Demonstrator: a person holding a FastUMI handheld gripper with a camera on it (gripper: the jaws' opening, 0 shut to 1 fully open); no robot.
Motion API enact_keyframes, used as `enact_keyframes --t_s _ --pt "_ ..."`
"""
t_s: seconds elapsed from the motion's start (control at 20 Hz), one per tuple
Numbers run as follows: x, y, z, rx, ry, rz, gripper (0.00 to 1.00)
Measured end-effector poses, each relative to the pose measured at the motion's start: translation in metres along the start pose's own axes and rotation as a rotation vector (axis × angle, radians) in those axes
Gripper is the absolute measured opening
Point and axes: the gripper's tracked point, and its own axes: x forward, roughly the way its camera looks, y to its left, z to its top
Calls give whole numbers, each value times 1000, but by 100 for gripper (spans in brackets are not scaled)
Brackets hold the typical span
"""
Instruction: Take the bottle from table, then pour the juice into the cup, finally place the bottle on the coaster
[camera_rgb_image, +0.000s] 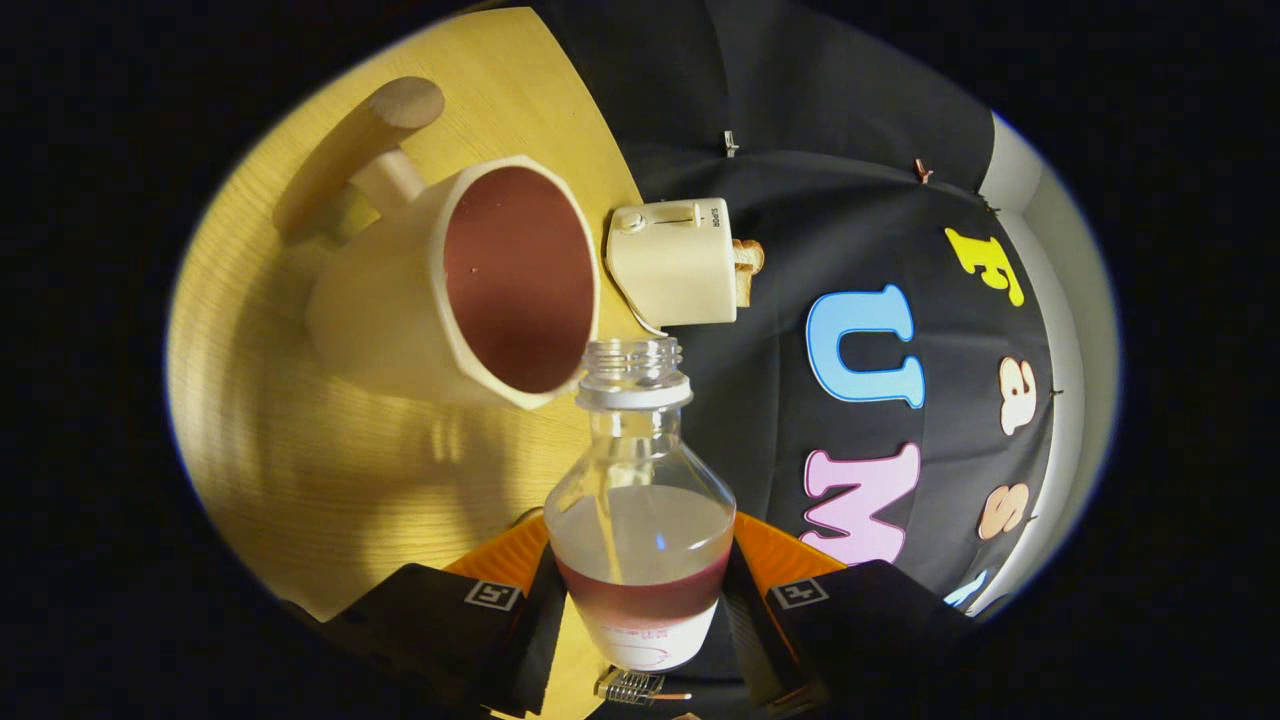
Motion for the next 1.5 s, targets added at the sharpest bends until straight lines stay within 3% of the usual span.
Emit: enact_keyframes --t_s 1.5 --pt "13 -13 28 -358 -91 19 75"
